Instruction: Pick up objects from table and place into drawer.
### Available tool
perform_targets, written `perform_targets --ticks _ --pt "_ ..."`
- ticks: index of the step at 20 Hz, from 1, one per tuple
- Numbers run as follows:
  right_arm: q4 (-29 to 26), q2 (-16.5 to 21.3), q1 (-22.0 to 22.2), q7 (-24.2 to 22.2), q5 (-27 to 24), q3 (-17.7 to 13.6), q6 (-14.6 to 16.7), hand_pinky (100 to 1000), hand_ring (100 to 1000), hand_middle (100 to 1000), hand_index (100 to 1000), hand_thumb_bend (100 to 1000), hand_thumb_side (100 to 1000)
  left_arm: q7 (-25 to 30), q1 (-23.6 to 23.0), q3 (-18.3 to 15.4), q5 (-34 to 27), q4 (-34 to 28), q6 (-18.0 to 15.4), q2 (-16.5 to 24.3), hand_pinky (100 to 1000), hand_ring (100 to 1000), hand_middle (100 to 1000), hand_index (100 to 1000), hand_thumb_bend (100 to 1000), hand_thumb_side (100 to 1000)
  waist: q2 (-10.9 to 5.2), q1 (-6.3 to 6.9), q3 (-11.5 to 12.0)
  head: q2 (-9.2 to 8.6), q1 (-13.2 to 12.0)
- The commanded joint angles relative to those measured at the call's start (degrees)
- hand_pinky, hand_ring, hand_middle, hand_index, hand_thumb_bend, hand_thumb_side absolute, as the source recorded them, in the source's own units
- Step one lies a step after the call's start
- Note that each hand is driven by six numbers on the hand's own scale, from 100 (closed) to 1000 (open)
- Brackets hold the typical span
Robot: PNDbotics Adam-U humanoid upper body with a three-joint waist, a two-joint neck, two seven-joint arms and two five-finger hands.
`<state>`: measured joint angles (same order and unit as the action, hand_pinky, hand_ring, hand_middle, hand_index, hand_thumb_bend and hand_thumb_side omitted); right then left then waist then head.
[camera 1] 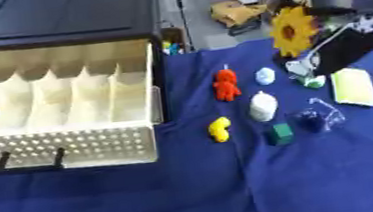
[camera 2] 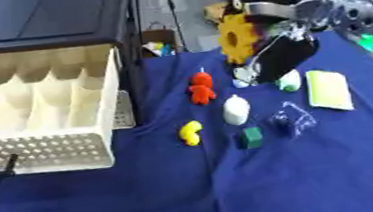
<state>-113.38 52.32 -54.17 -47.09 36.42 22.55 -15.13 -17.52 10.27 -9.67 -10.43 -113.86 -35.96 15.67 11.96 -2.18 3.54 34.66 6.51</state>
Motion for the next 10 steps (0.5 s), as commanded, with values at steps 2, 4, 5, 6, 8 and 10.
perform_targets --ticks 2,4,5,6,8,10 --pt "2.82 -4.41 -5.11 -1.25 0.77 0.10 0.14 725 827 417 504 100 435 0.55 0.42 0.33 -0.76 -0.74 0.29 1.45 451 665 605 797 254 978 -1.19 0.29 1.06 -0.31 0.56" --pt "5.07 -6.99 -7.69 -1.57 1.18 0.51 0.33 726 827 414 502 100 441 0.76 0.42 0.43 -1.05 -0.74 0.29 1.44 451 665 605 797 255 978 -1.32 0.26 1.99 -0.50 0.84" --pt "6.30 -8.29 -8.99 -1.68 1.51 0.80 0.49 727 827 412 502 100 443 0.86 0.43 0.46 -1.19 -0.74 0.28 1.44 451 665 605 797 255 978 -1.38 0.26 2.38 -0.60 0.93" --pt "7.57 -9.60 -10.30 -1.73 1.90 1.11 0.71 728 828 411 501 100 447 0.95 0.44 0.49 -1.34 -0.74 0.26 1.45 452 665 605 797 255 978 -1.43 0.25 2.72 -0.69 1.02" --pt "10.14 -12.20 -12.90 -1.76 2.75 1.67 1.21 730 829 406 499 100 454 1.11 0.53 0.56 -1.62 -0.74 0.26 1.45 452 665 605 797 254 978 -1.48 0.24 3.28 -0.87 1.22" --pt "12.81 -14.89 -15.59 -1.70 3.89 2.08 1.63 735 830 401 495 100 458 1.31 0.69 0.64 -1.89 -0.74 0.31 1.43 452 665 605 798 254 978 -1.44 0.21 3.72 -1.11 1.49"
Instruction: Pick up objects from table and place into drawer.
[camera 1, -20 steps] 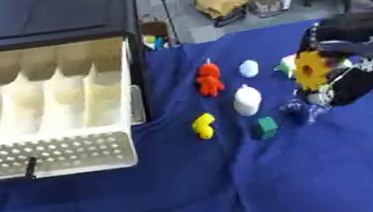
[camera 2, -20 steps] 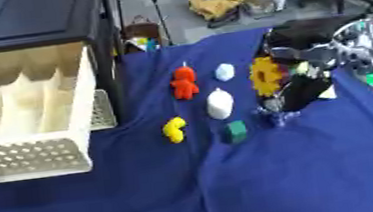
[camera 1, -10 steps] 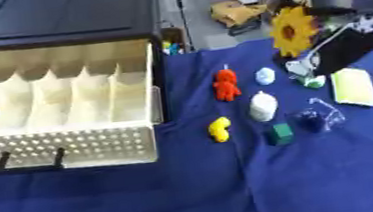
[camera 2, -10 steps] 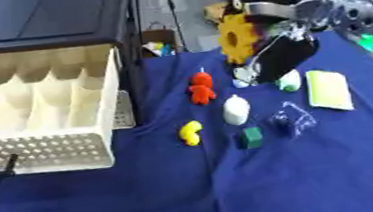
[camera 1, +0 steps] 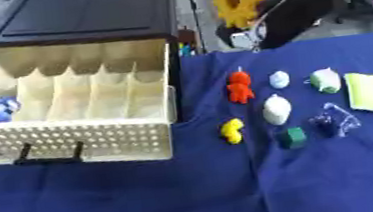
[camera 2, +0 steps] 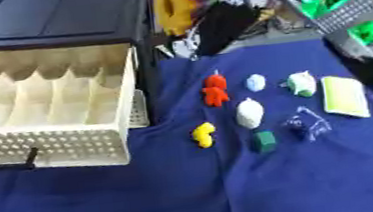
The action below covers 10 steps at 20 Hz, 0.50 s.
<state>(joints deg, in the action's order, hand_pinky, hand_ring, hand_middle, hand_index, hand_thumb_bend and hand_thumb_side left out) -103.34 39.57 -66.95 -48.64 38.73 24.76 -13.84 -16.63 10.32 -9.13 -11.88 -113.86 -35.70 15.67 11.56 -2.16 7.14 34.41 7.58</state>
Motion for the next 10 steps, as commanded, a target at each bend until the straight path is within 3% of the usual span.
perform_targets --ticks 1,4,10 --pt "4.10 -3.47 -4.15 -0.20 2.14 0.01 0.39 736 830 399 494 100 459 0.52 0.72 0.13 -0.56 -0.74 0.06 1.40 452 665 605 798 254 978 -0.97 0.18 0.29 -1.00 0.55" --pt "8.07 -7.44 -7.37 -0.58 4.23 0.17 -0.20 736 830 399 494 100 461 0.75 0.94 0.15 -0.78 -0.74 0.13 1.34 452 666 605 798 254 978 -0.72 0.15 0.55 -1.35 0.64" --pt "16.10 -15.48 -9.39 0.52 8.97 -0.43 -0.23 734 822 388 486 100 472 1.02 1.14 0.12 -0.76 -0.74 0.24 1.04 451 667 605 798 253 978 -0.11 0.06 0.95 -1.61 0.63"
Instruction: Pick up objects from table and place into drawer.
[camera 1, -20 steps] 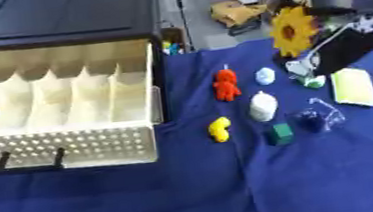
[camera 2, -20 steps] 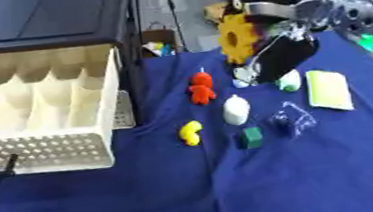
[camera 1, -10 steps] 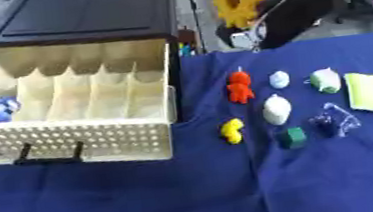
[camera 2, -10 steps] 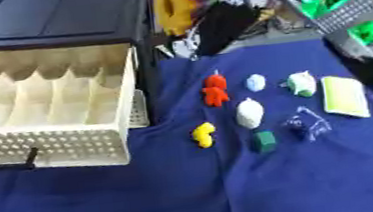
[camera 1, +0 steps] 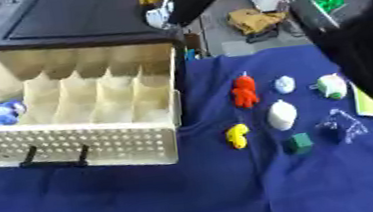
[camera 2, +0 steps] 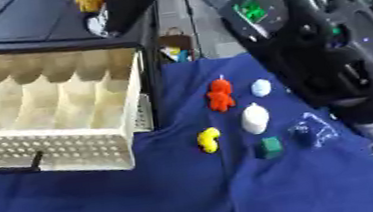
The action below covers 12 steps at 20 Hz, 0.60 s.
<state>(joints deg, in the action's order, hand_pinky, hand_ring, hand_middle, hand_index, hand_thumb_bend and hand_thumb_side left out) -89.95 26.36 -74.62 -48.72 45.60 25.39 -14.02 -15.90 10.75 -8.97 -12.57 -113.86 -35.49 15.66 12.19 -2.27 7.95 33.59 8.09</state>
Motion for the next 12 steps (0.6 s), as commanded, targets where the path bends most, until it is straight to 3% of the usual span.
perform_targets --ticks 1,2,7,10,11,12 --pt "4.03 -3.52 -1.91 1.07 2.62 -1.27 0.22 734 822 387 487 100 513 0.30 0.74 -0.04 -0.04 -0.74 0.04 0.99 452 667 605 798 253 978 -0.67 0.17 0.16 -0.83 0.07" --pt "5.34 -4.70 -2.11 1.59 2.97 -1.48 0.55 734 821 387 489 100 482 0.31 0.80 -0.04 -0.02 -0.74 0.07 0.93 451 668 605 798 252 977 -0.57 0.17 0.24 -0.92 0.09" --pt "11.61 -8.94 -3.26 4.48 3.16 -1.90 3.47 741 827 409 531 100 511 0.42 1.04 0.10 0.03 -0.74 0.19 0.65 451 668 605 798 250 977 -0.20 0.16 0.68 -1.07 0.46" --pt "13.55 -10.11 -3.46 4.93 2.65 -1.81 5.14 755 846 486 602 100 623 0.45 1.12 0.12 0.08 -0.74 0.29 0.57 452 669 605 798 248 976 -0.09 0.06 0.87 -1.11 0.57" --pt "13.84 -10.26 -3.47 4.89 2.38 -1.89 5.50 757 848 492 610 117 629 0.44 1.15 0.11 0.07 -0.74 0.31 0.56 452 669 605 798 248 976 -0.07 0.02 0.89 -1.14 0.57" --pt "14.01 -10.33 -3.46 4.82 2.14 -1.98 5.78 769 868 549 679 245 670 0.44 1.17 0.11 0.06 -0.74 0.33 0.56 452 669 605 798 247 975 -0.05 -0.03 0.90 -1.18 0.52"
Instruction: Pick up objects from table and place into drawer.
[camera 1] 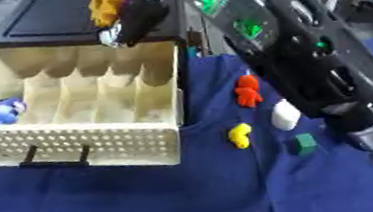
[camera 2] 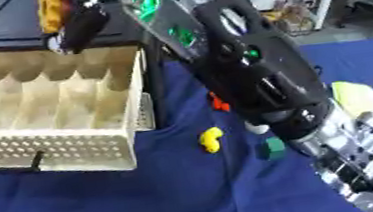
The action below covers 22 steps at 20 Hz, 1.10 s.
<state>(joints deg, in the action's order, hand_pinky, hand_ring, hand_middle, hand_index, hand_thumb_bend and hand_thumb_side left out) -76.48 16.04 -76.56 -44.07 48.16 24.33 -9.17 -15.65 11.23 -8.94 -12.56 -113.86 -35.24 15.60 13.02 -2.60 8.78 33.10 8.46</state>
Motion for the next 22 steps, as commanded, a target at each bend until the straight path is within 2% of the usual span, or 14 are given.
perform_targets --ticks 1,4,7,8,15,16,22 --pt "0.62 -0.02 -1.50 0.05 -0.65 -0.97 1.17 782 885 589 723 316 680 0.18 0.71 0.08 0.05 -0.74 0.11 0.62 452 669 605 798 247 975 -0.86 0.26 0.05 -0.69 0.09" --pt "0.52 0.10 -1.52 -0.72 -1.25 -0.98 1.72 795 901 643 775 414 677 0.19 0.78 0.08 0.06 -0.74 0.20 0.63 452 670 605 799 247 974 -0.80 0.16 -0.06 -0.70 -0.03" --pt "0.03 0.20 -1.54 -1.10 -1.43 -1.17 1.81 797 903 647 780 425 677 0.20 0.78 0.05 0.08 -0.74 0.25 0.61 452 670 605 798 245 974 -0.78 0.17 -0.13 -0.68 -0.04" --pt "-0.16 0.23 -1.54 -1.16 -1.44 -1.21 1.80 804 912 677 820 454 678 0.19 0.77 0.04 0.09 -0.74 0.24 0.62 452 670 605 799 246 974 -0.78 0.19 -0.16 -0.67 -0.06" --pt "-0.78 0.24 -1.47 -1.22 -1.23 -1.40 1.66 803 910 672 819 454 676 0.26 0.72 0.07 0.08 -0.74 0.25 0.59 452 670 604 799 245 973 -0.80 0.28 -0.26 -0.75 0.01" --pt "-0.91 0.34 -1.49 -1.11 -1.21 -1.50 1.62 800 906 656 793 437 669 0.26 0.70 0.06 0.09 -0.74 0.25 0.59 453 671 604 799 243 972 -0.84 0.30 -0.35 -0.74 -0.01" --pt "-6.05 3.66 -0.31 0.64 -3.07 -3.43 1.22 801 900 635 782 424 685 0.03 0.31 -0.28 0.28 -0.74 0.11 0.67 453 671 604 798 242 972 -1.01 0.54 -1.30 -0.85 -0.65"
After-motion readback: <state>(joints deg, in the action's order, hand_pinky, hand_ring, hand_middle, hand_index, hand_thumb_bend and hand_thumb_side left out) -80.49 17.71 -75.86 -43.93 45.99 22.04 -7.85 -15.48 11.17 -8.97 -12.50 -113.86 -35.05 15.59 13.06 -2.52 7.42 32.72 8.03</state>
